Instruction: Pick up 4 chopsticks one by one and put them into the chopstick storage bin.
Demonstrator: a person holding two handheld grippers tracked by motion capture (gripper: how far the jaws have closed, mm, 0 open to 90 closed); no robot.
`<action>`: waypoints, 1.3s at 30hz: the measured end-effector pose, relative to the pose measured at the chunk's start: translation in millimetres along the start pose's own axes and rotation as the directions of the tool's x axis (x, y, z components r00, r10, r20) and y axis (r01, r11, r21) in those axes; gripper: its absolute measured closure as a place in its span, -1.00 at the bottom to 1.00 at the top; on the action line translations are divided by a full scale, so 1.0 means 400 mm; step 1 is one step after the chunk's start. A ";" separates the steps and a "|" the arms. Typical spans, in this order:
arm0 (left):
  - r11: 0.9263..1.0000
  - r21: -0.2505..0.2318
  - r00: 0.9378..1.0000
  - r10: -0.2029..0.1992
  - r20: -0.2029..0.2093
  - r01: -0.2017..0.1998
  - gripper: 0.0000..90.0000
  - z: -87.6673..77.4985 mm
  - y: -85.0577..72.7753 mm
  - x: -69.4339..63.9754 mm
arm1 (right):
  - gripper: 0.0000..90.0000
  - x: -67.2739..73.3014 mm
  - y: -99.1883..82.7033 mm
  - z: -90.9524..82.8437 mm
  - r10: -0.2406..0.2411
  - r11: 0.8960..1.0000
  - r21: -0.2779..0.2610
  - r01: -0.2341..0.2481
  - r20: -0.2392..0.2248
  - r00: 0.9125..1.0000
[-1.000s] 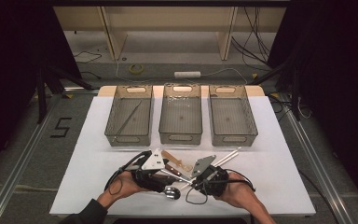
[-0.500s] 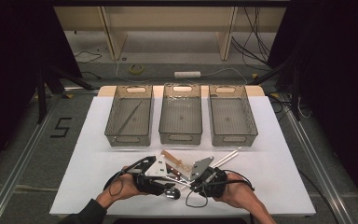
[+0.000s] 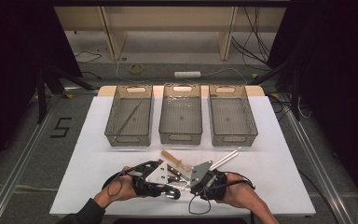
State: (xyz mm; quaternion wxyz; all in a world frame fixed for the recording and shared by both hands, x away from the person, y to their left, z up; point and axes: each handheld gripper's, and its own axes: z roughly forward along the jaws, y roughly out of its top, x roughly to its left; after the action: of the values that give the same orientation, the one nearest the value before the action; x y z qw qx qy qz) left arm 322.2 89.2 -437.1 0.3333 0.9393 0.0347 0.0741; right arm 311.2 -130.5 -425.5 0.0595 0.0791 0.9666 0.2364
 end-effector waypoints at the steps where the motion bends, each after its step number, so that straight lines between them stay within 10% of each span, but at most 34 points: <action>1: 1.000 0.001 1.000 0.007 0.018 -0.007 0.70 -0.002 0.001 -0.002 | 0.90 -0.002 -0.001 -0.001 -0.012 1.000 -0.003 0.012 -0.003 1.000; 7: 1.000 -0.022 0.998 -0.003 0.064 0.005 0.85 -0.009 0.003 -0.004 | 0.73 -0.020 -0.007 -0.017 0.005 1.000 -0.022 -0.005 -0.008 1.000; 11: 1.000 -0.015 0.999 -0.022 0.045 0.023 0.85 -0.010 -0.004 0.003 | 0.38 -0.039 -0.013 -0.044 0.104 0.989 -0.104 -0.103 0.010 0.994; 26: 0.983 -0.112 0.984 -0.155 -0.085 0.146 0.85 -0.068 -0.022 0.043 | -0.09 -0.072 -0.041 -0.106 0.323 0.895 -0.348 -0.277 0.079 0.943; 30: 0.968 -0.151 0.966 -0.223 -0.132 0.203 0.85 -0.085 -0.033 0.058 | -0.10 -0.078 -0.059 -0.120 0.354 0.866 -0.407 -0.292 0.085 0.931; 39: 0.927 -0.237 0.912 -0.343 -0.225 0.290 0.85 -0.129 -0.051 0.086 | -0.20 -0.079 -0.121 -0.133 0.403 0.840 -0.439 -0.318 0.113 0.908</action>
State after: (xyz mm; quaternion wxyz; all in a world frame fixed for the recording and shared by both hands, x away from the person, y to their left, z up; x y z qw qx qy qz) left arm 347.4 140.9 -406.6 0.4253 0.8649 0.2232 0.1456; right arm 328.2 -202.2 -398.7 0.1260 0.2694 0.8514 0.4321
